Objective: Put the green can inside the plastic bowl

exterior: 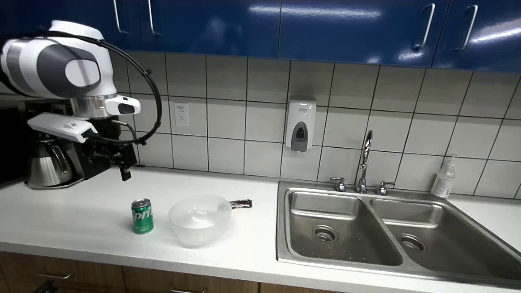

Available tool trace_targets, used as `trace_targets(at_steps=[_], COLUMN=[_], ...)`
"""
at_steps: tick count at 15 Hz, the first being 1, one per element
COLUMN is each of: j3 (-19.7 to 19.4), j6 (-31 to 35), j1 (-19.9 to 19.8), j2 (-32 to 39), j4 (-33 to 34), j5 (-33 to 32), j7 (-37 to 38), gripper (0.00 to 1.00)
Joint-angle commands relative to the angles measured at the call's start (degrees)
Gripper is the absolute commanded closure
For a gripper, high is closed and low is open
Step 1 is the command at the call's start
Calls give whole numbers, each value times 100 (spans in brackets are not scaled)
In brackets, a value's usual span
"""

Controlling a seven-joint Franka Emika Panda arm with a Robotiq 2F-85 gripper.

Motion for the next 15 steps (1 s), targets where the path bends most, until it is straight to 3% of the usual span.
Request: trace_targets(at_steps=[1,15], j3=[-101,-394], j6=[122,128], j1=[17,329], j2=[768,2511], j4=[469,1733], j5=[-306,-683], j7=[77,61], gripper=[0,0])
